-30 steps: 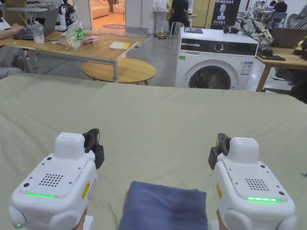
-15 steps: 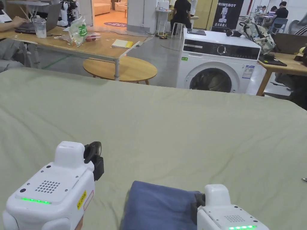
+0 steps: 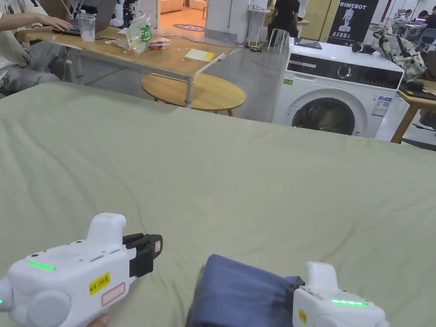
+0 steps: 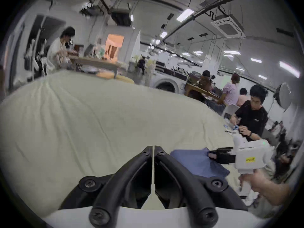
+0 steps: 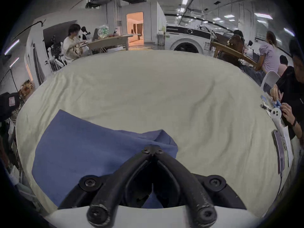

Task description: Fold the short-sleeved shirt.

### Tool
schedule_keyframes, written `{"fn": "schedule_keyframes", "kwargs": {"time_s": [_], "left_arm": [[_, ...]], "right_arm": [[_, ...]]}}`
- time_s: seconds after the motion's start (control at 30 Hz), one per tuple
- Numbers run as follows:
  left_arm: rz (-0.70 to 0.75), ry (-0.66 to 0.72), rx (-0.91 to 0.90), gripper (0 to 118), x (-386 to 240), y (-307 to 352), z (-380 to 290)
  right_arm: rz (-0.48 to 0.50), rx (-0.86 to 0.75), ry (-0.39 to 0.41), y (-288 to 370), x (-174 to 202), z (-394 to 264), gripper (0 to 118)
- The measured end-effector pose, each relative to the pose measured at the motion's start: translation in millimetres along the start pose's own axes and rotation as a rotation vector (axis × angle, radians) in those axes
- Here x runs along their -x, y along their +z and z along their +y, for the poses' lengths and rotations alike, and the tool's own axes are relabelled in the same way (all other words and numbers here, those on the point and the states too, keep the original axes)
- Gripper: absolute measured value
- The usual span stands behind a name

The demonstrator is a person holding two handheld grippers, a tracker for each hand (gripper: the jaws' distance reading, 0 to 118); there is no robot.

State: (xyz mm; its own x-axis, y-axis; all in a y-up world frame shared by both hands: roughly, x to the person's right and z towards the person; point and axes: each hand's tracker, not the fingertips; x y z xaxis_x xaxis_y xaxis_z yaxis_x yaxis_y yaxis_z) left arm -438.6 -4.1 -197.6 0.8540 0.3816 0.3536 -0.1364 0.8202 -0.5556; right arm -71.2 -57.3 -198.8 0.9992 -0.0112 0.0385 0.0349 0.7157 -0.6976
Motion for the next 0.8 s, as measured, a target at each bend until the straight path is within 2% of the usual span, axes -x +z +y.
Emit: {"fn": "schedule_keyframes", "kwargs": {"time_s": [0.03,0.07,0.13,0.17,0.2,0.47,0.67,0.8], "left_arm": [[-0.038,0.042,0.046,0,5,-7,2],[-0.091,0.106,0.115,5,13,-15,5],[-0.182,0.214,0.274,31,25,-32,7],[-0.22,0.237,0.302,52,32,-40,5],[-0.266,0.268,0.355,61,38,-48,3],[-0.503,0.596,0.51,61,68,-104,-22],[-0.64,0.635,0.593,61,54,-142,-39],[-0.635,0.61,0.579,61,47,-152,-42]], "right_arm": [[-0.001,-0.001,-0.001,0,0,0,0],[-0.002,-0.001,0.001,0,1,0,0],[-0.004,0.0,0.01,0,1,0,0],[-0.003,0.0,0.015,0,1,0,0],[-0.001,0.001,0.014,1,1,1,0],[0.005,0.003,0.009,3,-1,0,0],[0.007,0.002,0.005,4,-2,1,0],[0.007,0.001,0.004,4,-3,0,0]]}}
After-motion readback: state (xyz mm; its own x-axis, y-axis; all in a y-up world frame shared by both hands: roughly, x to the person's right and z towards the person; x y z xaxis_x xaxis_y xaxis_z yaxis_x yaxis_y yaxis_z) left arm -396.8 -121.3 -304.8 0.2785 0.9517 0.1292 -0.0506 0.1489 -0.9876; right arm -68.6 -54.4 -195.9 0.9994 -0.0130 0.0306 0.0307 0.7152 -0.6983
